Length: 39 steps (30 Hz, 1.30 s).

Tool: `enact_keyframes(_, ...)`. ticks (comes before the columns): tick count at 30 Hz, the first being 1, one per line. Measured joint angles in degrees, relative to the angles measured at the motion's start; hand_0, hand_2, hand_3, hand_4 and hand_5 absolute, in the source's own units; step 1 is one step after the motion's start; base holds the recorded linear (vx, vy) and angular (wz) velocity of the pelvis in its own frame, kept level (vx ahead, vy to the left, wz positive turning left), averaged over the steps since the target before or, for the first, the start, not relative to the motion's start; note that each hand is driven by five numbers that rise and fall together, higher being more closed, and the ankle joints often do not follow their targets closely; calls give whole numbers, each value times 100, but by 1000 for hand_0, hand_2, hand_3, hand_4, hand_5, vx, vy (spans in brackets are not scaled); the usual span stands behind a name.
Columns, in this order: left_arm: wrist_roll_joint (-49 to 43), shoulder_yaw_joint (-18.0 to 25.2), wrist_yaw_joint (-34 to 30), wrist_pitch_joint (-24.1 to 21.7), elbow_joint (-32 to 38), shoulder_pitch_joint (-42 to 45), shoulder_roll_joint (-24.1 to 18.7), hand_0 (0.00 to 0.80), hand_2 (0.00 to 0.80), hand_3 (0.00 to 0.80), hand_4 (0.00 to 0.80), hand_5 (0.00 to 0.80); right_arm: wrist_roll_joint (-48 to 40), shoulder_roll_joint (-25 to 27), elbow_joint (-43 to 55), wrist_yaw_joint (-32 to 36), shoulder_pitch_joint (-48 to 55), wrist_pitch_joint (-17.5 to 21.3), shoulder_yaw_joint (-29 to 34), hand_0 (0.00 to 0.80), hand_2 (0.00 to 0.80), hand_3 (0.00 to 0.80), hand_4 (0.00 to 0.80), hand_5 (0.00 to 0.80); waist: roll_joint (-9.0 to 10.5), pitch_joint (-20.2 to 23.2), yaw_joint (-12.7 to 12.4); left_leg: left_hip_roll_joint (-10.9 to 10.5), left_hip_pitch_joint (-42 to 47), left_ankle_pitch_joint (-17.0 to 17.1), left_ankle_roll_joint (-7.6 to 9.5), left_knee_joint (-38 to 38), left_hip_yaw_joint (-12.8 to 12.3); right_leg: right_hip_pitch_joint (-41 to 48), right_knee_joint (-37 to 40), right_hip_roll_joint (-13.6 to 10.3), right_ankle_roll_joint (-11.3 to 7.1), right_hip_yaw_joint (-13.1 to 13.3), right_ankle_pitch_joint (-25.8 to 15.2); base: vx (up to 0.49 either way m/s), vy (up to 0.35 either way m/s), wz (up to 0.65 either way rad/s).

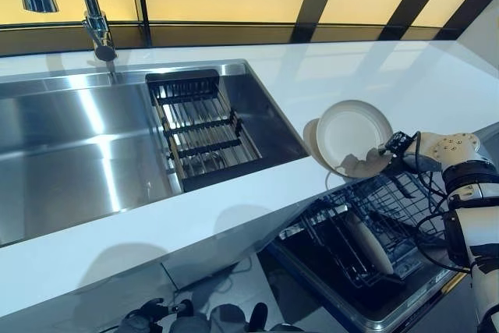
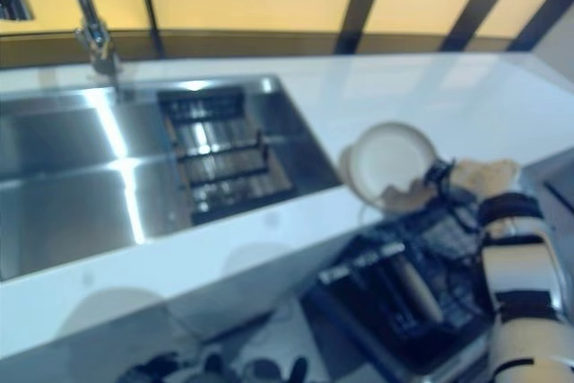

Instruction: Take plates into dishwasher

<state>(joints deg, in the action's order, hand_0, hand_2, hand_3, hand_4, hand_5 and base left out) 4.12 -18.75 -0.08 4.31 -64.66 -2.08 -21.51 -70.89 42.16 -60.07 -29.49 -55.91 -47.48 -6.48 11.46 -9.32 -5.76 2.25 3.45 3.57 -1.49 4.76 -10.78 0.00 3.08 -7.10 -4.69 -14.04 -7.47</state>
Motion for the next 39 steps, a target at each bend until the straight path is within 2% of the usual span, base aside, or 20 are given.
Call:
enact_keyframes(5,-1,-1,1,-2,0,28,5,0,0,0,0,0,137,19,-139,108,1,-12,2,800,800,800,800,800,-76,31,-1,32,14,-15,3,7,4,-24,-80,6,-45,1,-54,0,0,0)
enact_keyframes(6,-1,-3,2,-2,0,40,7,0,0,0,0,0,144,23,-153,98,1,-10,2,734,734,734,734,734,-97,35,-2,39,14,-13,5,19,4,-24,-80,3,-56,1,-61,0,0,0)
enact_keyframes(7,-1,-2,2,-3,2,60,7,0,0,0,0,0,144,28,-161,60,1,-9,2,590,590,590,590,590,-119,44,-3,43,13,-12,6,27,4,-24,-80,2,-55,1,-61,0,0,0)
enact_keyframes(8,-1,-2,2,-3,2,79,11,0,0,0,0,0,142,38,-164,22,2,-8,2,549,549,549,549,549,-144,53,-2,45,13,-11,6,28,4,-24,-80,3,-55,1,-61,0,0,0)
enact_keyframes(9,-1,-3,2,-3,2,87,14,0,0,0,0,0,142,44,-168,11,2,-7,2,433,433,433,433,433,-156,57,-3,44,11,-11,6,28,5,-24,-80,4,-56,0,-61,0,0,0)
enact_keyframes(10,-1,-3,2,-2,2,105,22,0,0,0,0,0,139,70,-184,-14,2,0,2,0,0,0,0,0,-194,62,-3,41,1,-10,6,28,6,-26,-78,4,-57,0,-59,0,0,0)
enact_keyframes(13,-2,-7,5,-1,2,129,24,0,0,0,0,0,78,98,-188,-129,10,12,3,0,0,0,0,0,-204,65,-12,23,-8,-8,7,4,6,-29,-44,-10,-68,-1,-45,0,0,0)
enact_keyframes(15,-2,-8,5,0,2,144,25,0,0,0,0,0,45,99,-187,-193,14,48,6,0,0,0,0,0,-197,70,-21,-4,-15,-7,8,-31,3,-20,-26,-35,-139,-16,46,0,0,0)
enact_keyframes(18,-1,-23,5,0,2,148,17,0,0,0,0,0,47,104,-187,-258,32,138,6,0,0,0,0,0,-190,75,-40,-21,-20,-7,8,-47,10,-17,-23,-52,-114,-39,90,5,3,1)
enact_keyframes(27,-1,-36,3,0,7,146,11,0,0,0,0,0,-188,107,-170,-613,217,732,154,0,0,0,0,0,-137,112,-117,-43,-10,-50,28,-24,45,-36,-108,-51,-56,-62,3,9,4,1)
enact_keyframes(30,-2,-34,3,0,8,143,7,0,0,0,0,0,-219,104,-170,-620,217,850,156,0,0,0,0,0,-148,104,-125,5,-17,-35,49,11,24,-83,-111,-17,-136,-61,-131,-4,9,-5)
enact_keyframes(32,-2,-36,2,0,8,137,9,0,0,0,0,0,-247,102,-167,-639,216,976,158,0,0,0,0,0,-185,78,-131,59,-13,-27,61,34,16,-107,-150,-5,-258,-61,-223,0,0,0)
enact_keyframes(36,-1,-88,2,1,8,149,7,0,0,0,0,0,-295,102,-106,-782,216,1217,177,0,0,0,0,0,-248,35,-138,47,-20,-10,85,37,18,-167,-248,-14,-269,-61,-235,0,0,0)
enact_keyframes(39,-1,-91,2,2,8,151,9,0,0,0,0,0,-291,102,-104,-784,217,1256,235,0,0,0,0,0,-280,10,-130,30,-23,-4,93,39,6,-180,-250,-21,-270,-61,-236,-7,5,-4)
